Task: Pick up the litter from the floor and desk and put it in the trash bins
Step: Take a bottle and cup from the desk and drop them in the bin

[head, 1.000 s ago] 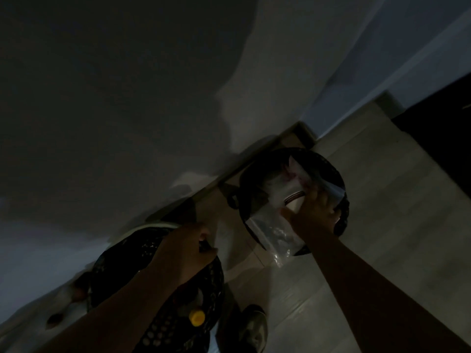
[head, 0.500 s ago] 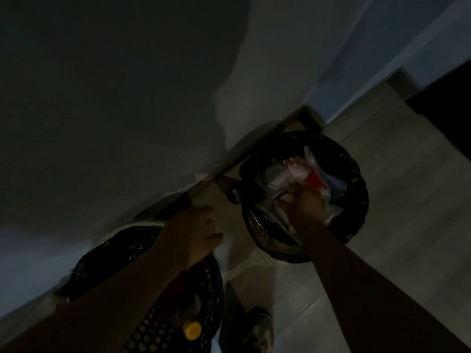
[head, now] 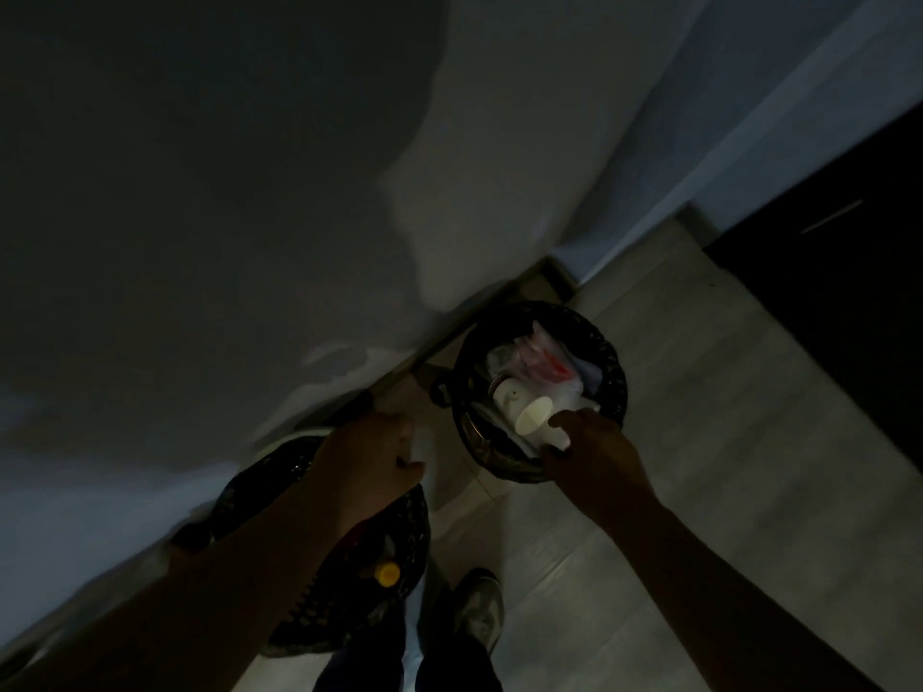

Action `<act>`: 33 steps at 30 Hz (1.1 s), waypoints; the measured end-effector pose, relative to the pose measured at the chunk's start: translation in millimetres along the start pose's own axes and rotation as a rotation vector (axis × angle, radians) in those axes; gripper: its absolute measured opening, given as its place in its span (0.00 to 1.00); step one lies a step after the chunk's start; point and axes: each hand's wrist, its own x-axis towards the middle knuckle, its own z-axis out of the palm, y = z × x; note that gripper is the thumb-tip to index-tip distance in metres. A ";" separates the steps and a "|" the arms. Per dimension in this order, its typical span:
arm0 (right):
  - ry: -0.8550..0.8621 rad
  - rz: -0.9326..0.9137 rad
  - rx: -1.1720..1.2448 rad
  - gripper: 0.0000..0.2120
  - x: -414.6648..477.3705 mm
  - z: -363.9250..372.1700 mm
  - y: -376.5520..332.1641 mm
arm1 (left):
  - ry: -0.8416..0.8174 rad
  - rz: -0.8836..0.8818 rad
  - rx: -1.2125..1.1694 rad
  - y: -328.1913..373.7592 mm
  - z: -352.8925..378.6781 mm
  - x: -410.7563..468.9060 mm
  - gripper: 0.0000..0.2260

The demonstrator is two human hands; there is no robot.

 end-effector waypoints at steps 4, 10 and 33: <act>-0.130 0.057 0.078 0.17 -50.5 -54.9 -39.0 | 0.002 0.018 -0.050 24.8 -37.7 -54.0 0.18; -0.153 0.037 0.115 0.19 -120.4 -156.3 -112.2 | 0.022 -0.004 -0.056 61.9 -109.6 -148.5 0.26; -0.064 -0.960 -0.065 0.21 -271.3 -435.8 -309.9 | 0.880 -0.271 -0.125 162.3 -235.9 -501.4 0.19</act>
